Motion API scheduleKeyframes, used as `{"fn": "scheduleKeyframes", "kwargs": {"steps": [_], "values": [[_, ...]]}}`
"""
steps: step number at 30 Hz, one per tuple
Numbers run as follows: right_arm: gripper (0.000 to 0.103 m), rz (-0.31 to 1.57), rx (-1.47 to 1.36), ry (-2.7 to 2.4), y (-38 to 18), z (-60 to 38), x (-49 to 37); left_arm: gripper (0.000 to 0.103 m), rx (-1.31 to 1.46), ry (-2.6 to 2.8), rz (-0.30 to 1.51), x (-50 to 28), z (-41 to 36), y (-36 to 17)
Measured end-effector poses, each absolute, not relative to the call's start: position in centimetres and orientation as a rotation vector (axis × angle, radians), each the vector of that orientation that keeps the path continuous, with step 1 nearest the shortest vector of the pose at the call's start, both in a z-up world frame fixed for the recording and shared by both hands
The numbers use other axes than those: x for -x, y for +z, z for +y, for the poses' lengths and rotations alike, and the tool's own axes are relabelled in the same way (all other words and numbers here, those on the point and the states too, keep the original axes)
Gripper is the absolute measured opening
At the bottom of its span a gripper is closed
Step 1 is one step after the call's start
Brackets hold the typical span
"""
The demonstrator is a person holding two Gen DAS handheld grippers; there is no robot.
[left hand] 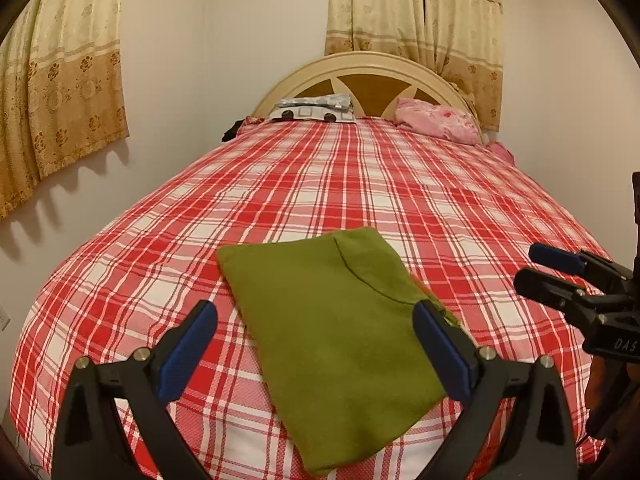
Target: Fold small clothes
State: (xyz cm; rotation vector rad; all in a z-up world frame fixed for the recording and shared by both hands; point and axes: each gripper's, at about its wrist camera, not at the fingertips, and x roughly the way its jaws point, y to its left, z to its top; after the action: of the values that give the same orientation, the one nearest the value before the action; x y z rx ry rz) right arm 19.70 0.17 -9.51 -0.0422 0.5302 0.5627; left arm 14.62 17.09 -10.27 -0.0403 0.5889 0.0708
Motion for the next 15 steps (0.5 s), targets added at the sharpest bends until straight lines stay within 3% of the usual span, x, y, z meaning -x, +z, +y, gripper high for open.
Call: {"fn": "scheduleKeyframes", "kwargs": {"steps": [15], "values": [[0.072, 0.49, 0.026, 0.561, -8.5, -0.2, -19.1, 0.103, 0.029, 0.08, 0.586, -14.7, 17.1, -10.2]]}}
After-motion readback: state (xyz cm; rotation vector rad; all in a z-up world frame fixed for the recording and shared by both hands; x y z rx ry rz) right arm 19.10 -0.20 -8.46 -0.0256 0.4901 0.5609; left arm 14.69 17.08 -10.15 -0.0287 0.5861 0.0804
